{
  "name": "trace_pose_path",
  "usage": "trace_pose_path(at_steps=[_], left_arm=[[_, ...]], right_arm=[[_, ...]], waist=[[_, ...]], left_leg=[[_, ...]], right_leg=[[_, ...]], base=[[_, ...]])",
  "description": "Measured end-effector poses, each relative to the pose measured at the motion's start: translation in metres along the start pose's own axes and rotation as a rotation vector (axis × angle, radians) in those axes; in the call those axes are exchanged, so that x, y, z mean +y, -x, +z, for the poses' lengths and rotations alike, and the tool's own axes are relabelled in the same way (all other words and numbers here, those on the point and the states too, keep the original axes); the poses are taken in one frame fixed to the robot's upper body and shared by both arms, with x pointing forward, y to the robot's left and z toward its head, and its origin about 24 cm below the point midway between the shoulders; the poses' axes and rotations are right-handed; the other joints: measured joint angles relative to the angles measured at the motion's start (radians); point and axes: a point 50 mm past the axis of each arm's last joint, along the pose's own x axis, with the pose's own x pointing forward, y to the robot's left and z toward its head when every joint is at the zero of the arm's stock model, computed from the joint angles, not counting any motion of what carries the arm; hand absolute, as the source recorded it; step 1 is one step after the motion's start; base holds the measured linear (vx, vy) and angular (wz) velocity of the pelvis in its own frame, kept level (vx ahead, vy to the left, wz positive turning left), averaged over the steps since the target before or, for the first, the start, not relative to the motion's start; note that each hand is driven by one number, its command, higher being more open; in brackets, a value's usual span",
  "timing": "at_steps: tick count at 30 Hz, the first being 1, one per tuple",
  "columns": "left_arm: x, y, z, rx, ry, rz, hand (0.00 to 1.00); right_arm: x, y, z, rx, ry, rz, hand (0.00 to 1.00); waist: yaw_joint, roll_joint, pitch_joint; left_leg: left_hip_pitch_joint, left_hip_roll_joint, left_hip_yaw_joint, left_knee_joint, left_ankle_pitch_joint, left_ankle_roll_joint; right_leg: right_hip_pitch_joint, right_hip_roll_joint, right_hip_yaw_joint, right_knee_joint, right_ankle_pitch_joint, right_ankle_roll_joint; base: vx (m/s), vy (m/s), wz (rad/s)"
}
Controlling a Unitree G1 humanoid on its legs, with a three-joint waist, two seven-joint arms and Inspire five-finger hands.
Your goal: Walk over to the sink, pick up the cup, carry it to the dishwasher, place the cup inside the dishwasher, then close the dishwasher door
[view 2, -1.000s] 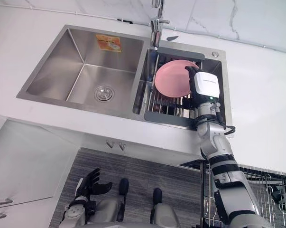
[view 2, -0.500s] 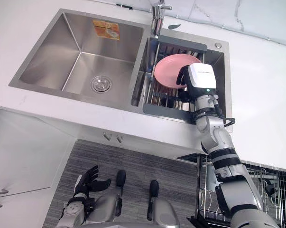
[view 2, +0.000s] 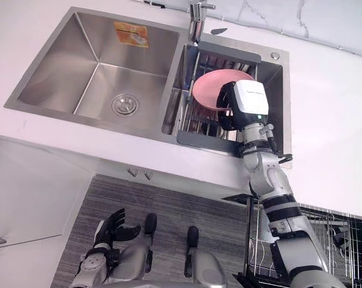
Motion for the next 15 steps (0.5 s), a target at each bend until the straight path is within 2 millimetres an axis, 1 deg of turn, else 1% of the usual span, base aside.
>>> trace_pose_path(at_steps=[5,8,10,12,15], left_arm=[[0.000,0.000,-0.003,0.014,-0.004,-0.004,0.90],[0.000,0.000,-0.004,0.019,-0.004,-0.004,0.90],[0.000,0.000,-0.004,0.023,-0.005,-0.004,0.90],[0.000,0.001,-0.006,0.033,-0.007,-0.004,0.90],[0.001,0.001,-0.011,0.054,-0.012,-0.008,0.90]], right_arm=[[0.001,0.018,0.007,0.003,-0.082,-0.023,0.30],[-0.007,0.024,0.011,0.003,-0.153,-0.074,0.30],[-0.012,0.024,0.014,-0.009,-0.161,-0.099,0.30],[-0.015,0.026,0.017,-0.026,-0.165,-0.110,0.30],[-0.016,0.033,0.021,-0.061,-0.170,-0.110,0.30]], waist=[[-0.003,0.000,-0.001],[-0.008,-0.001,-0.002],[-0.011,-0.001,-0.003],[-0.014,-0.001,-0.010],[-0.018,-0.002,-0.040]], left_leg=[[0.039,0.002,0.005,-0.016,-0.003,0.000],[0.046,0.001,0.010,-0.017,-0.006,0.001],[0.056,0.001,0.014,-0.017,-0.006,0.001],[0.064,0.001,0.016,-0.017,-0.009,0.001],[0.066,0.001,0.018,-0.018,-0.009,0.002]], right_leg=[[0.030,0.001,0.002,-0.004,0.000,0.000],[0.034,0.000,0.006,-0.006,0.000,0.000],[0.042,0.000,0.010,-0.008,0.000,0.000],[0.052,0.000,0.011,-0.014,0.000,0.000],[0.057,0.000,0.013,-0.024,-0.001,-0.001]], base=[[0.05,-0.009,-0.04],[0.01,0.000,-0.04],[0.00,-0.004,-0.06],[-0.02,-0.010,-0.04],[-0.01,-0.005,-0.01]])
